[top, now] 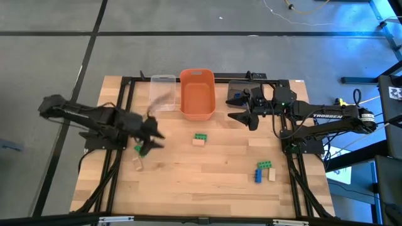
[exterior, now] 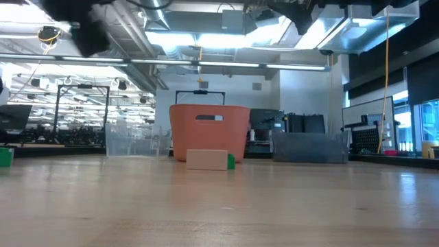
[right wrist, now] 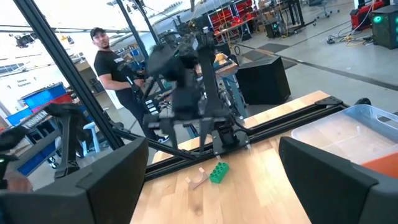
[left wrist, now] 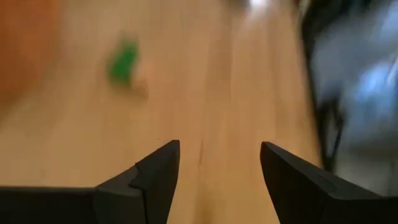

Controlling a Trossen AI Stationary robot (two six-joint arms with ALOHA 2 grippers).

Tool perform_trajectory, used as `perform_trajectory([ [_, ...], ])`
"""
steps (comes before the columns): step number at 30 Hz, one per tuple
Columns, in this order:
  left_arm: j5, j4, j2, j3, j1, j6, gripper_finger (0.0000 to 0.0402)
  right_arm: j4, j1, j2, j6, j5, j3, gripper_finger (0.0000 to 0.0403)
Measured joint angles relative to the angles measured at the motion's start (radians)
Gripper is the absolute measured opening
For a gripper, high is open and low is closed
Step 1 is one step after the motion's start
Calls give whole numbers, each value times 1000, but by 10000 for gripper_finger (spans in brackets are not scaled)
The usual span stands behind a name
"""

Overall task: Sort & place blocks by color
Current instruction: Put the middle green game piece into the transparent bin

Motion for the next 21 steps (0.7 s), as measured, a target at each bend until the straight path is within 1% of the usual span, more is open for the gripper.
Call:
perform_trajectory([
  [3,-18,-252,90,71,-124,48,215,-2,0,0,0,0,0,362],
  [5,-40,-357,139,72,-196,61,215,-2,0,0,0,0,0,362],
  [7,-50,-407,176,46,-251,76,215,-3,0,0,0,0,0,362],
  [10,-59,-394,222,-14,-286,80,215,-4,0,0,0,0,0,362],
  [14,-71,-360,283,-86,-286,80,215,-5,0,0,-1,0,0,362],
  [17,-81,-359,323,-99,-278,56,215,-5,0,0,-1,1,0,362],
  [21,-138,-355,347,-99,-280,46,215,-7,0,0,-2,2,0,362],
])
